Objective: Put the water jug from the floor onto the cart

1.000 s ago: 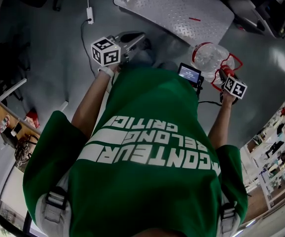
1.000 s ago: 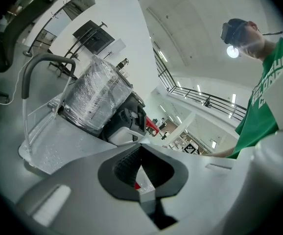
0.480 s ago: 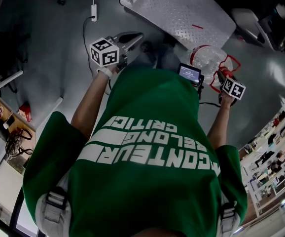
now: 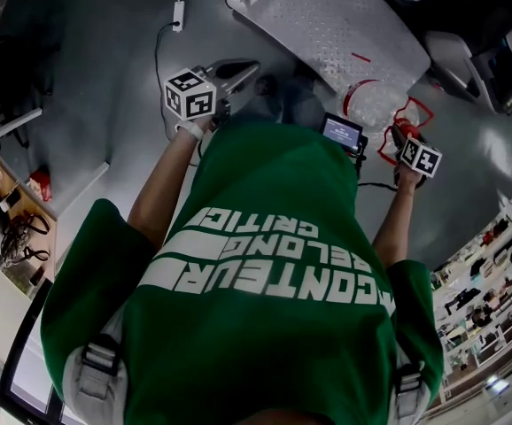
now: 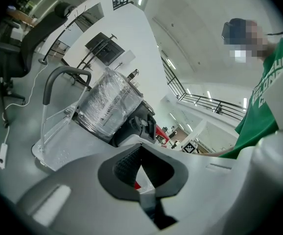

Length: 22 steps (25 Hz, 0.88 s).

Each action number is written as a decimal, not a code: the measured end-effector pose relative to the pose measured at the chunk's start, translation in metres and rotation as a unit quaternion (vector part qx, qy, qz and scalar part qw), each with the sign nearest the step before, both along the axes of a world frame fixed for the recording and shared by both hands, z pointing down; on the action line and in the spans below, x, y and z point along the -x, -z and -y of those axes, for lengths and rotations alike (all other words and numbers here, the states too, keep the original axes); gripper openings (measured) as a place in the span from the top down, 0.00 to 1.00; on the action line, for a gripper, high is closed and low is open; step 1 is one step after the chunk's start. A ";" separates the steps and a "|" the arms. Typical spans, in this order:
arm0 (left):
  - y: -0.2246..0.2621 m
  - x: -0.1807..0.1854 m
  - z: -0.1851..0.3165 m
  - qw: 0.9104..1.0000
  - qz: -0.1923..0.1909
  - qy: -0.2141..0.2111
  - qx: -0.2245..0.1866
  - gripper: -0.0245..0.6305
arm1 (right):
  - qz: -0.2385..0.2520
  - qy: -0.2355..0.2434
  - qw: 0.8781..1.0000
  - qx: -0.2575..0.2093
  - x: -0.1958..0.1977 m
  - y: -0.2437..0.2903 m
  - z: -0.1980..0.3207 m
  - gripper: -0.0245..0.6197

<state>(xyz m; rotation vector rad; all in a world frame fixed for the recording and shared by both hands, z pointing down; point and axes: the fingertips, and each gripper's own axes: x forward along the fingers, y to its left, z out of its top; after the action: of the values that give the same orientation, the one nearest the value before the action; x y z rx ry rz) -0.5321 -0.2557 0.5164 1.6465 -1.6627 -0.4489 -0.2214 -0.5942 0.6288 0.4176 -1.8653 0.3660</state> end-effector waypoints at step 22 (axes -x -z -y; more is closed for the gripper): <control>-0.003 -0.004 0.056 0.999 -0.003 0.003 0.046 0.95 | -0.019 0.076 0.997 0.024 0.066 -0.054 0.062 0.49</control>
<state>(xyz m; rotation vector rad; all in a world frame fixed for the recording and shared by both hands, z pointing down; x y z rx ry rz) -0.5283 -0.3121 0.5199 1.5716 -1.6594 -0.3750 -0.2870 -0.6563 0.6831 0.2464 -1.8347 0.2969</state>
